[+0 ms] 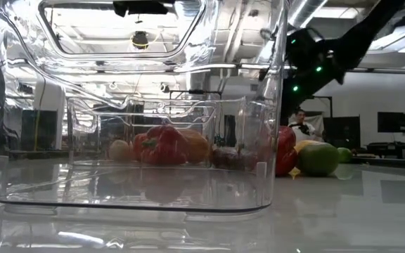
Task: Sort produce into baskets
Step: Put the middle lemon into the bottom transparent bin
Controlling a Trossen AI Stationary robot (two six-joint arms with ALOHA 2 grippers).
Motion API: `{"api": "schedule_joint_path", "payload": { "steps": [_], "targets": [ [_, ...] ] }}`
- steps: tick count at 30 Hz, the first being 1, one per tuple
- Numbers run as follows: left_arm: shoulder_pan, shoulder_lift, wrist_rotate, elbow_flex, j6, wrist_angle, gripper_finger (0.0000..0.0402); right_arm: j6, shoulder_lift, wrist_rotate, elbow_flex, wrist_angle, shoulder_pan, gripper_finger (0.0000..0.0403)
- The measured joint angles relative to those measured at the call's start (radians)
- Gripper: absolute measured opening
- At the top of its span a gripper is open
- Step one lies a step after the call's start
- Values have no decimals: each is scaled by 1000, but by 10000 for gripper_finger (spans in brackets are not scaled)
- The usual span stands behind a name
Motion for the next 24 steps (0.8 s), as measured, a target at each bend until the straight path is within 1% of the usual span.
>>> {"api": "schedule_joint_path", "payload": {
  "steps": [4,8,13,16,19,24],
  "targets": [
    [2,0,0,0,3,-7,280,-24,101,-4,74,-79,-37,373],
    [2,0,-1,0,8,-23,280,-59,180,-8,132,-86,-68,373],
    [2,0,-8,0,8,-29,280,-95,258,-42,173,-166,-87,373],
    [2,0,-8,0,8,-28,280,-113,291,-51,177,-177,-94,369],
    [1,0,-8,0,8,-28,280,-108,304,-40,178,-169,-95,347],
    [1,0,-8,0,6,-26,280,-106,309,-28,178,-146,-99,273]
  ]
}}
